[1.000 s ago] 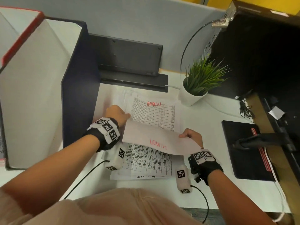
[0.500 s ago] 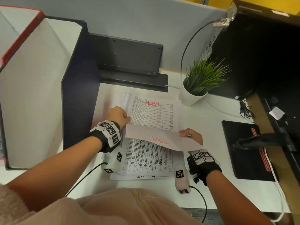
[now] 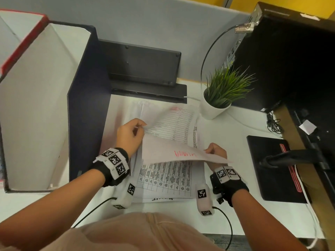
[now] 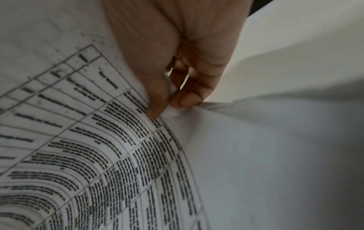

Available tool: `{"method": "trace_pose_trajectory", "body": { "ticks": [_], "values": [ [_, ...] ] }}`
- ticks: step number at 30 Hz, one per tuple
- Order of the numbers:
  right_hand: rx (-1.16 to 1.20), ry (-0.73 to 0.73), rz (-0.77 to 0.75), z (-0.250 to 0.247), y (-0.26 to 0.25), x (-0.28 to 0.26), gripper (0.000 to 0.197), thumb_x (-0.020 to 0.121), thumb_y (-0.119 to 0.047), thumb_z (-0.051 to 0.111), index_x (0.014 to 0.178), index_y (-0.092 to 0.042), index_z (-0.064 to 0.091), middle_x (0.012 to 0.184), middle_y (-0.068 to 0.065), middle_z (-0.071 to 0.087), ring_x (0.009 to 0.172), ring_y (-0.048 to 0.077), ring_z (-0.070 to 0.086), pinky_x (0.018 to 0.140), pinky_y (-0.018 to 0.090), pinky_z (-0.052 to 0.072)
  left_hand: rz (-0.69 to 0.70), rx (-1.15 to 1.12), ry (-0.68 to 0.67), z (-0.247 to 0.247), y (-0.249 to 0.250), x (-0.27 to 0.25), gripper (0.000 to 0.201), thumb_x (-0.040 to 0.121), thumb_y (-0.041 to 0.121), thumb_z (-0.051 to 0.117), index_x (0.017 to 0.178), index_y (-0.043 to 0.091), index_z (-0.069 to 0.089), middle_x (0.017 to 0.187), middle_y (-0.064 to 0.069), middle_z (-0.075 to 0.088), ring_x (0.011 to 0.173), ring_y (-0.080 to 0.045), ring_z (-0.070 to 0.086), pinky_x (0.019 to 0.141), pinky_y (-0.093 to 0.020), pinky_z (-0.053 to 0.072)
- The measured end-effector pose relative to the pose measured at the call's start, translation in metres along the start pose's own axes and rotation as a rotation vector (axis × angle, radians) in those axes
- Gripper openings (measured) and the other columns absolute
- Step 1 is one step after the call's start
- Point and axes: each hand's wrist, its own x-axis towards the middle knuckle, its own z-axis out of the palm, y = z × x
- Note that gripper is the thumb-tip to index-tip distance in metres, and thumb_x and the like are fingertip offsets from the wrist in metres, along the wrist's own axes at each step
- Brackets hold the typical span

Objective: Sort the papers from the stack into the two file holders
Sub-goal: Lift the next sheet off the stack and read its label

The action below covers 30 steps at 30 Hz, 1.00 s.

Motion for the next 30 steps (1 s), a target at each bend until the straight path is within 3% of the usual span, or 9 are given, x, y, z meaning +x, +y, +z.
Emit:
{"method": "trace_pose_trajectory", "body": {
  "ticks": [3, 6, 9, 11, 14, 18, 22, 25, 30],
  "values": [
    [-0.211, -0.076, -0.112, 0.000, -0.005, -0.004, 0.024, 0.071, -0.001, 0.076, 0.076, -0.006, 0.053, 0.064, 0.004, 0.052, 0.053, 0.010, 0.049, 0.052, 0.022, 0.041, -0.105, -0.168, -0.122, -0.001, 0.000, 0.000, 0.023, 0.086, -0.010, 0.047, 0.076, 0.008, 0.058, 0.078, -0.008, 0.061, 0.073, -0.020, 0.054, 0.066, -0.025, 0.046],
    [-0.033, -0.123, -0.056, -0.002, -0.008, -0.005, 0.047, 0.069, 0.001, 0.078, 0.105, -0.010, 0.050, 0.081, 0.000, 0.063, 0.068, 0.006, 0.061, 0.054, 0.020, 0.053, -0.126, -0.239, -0.255, -0.005, 0.001, 0.004, 0.035, 0.081, -0.019, 0.046, 0.063, 0.010, 0.054, 0.076, -0.008, 0.062, 0.079, -0.019, 0.058, 0.077, -0.024, 0.047],
    [-0.242, -0.139, -0.055, -0.004, -0.008, -0.005, 0.021, 0.072, -0.008, 0.078, 0.074, -0.005, 0.057, 0.052, -0.004, 0.061, 0.041, 0.000, 0.051, 0.045, 0.015, 0.043, -0.165, -0.201, -0.274, -0.008, 0.003, 0.010, 0.040, 0.079, -0.021, 0.043, 0.057, 0.011, 0.052, 0.068, -0.007, 0.058, 0.070, -0.017, 0.054, 0.072, -0.027, 0.045],
    [-0.209, -0.144, -0.058, -0.002, -0.008, -0.007, 0.029, 0.075, -0.001, 0.073, 0.057, -0.008, 0.052, 0.037, -0.007, 0.053, 0.030, -0.002, 0.042, 0.039, 0.009, 0.036, -0.220, -0.136, -0.211, -0.008, 0.003, 0.014, 0.038, 0.081, -0.020, 0.038, 0.059, 0.007, 0.055, 0.066, -0.007, 0.056, 0.066, -0.018, 0.052, 0.067, -0.028, 0.045],
    [0.056, -0.167, -0.046, -0.002, -0.007, -0.010, 0.040, 0.076, 0.022, 0.050, 0.052, -0.008, 0.054, 0.045, 0.001, 0.052, 0.034, -0.004, 0.046, 0.037, 0.007, 0.036, -0.327, 0.059, -0.132, -0.010, 0.003, 0.023, 0.023, 0.086, -0.011, 0.042, 0.085, -0.006, 0.064, 0.083, -0.015, 0.060, 0.079, -0.024, 0.057, 0.076, -0.039, 0.051],
    [0.305, -0.160, 0.114, -0.003, -0.003, -0.009, 0.052, 0.071, 0.021, 0.042, 0.032, -0.012, 0.052, 0.039, -0.002, 0.049, 0.032, 0.008, 0.048, 0.037, 0.009, 0.037, -0.505, 0.334, -0.182, -0.017, 0.008, 0.034, 0.019, 0.086, 0.007, 0.060, 0.097, -0.007, 0.067, 0.100, -0.018, 0.067, 0.096, -0.031, 0.063, 0.087, -0.037, 0.052],
    [0.269, -0.147, 0.099, 0.000, -0.003, -0.009, 0.045, 0.064, 0.015, 0.055, 0.030, -0.015, 0.057, 0.064, 0.005, 0.055, 0.055, 0.016, 0.053, 0.045, 0.013, 0.044, -0.567, 0.442, -0.256, -0.016, 0.016, 0.035, 0.046, 0.075, 0.038, 0.074, 0.098, -0.002, 0.068, 0.097, -0.014, 0.070, 0.088, -0.027, 0.066, 0.076, -0.035, 0.054],
    [0.330, -0.158, 0.185, 0.002, -0.001, -0.004, 0.038, 0.067, 0.014, 0.049, 0.038, -0.008, 0.058, 0.079, 0.010, 0.055, 0.068, 0.024, 0.051, 0.062, 0.027, 0.045, -0.520, 0.411, -0.242, -0.011, 0.015, 0.032, 0.048, 0.070, 0.041, 0.078, 0.093, -0.001, 0.070, 0.087, -0.012, 0.068, 0.080, -0.024, 0.063, 0.068, -0.032, 0.052],
    [0.443, -0.108, 0.267, 0.004, 0.000, -0.002, 0.044, 0.069, 0.017, 0.034, 0.033, -0.003, 0.050, 0.051, 0.011, 0.061, 0.053, 0.027, 0.054, 0.048, 0.020, 0.049, -0.326, 0.426, -0.228, -0.008, 0.009, 0.027, 0.027, 0.077, 0.022, 0.074, 0.072, -0.004, 0.069, 0.065, -0.011, 0.055, 0.064, -0.022, 0.053, 0.067, -0.034, 0.052]
  ]
}}
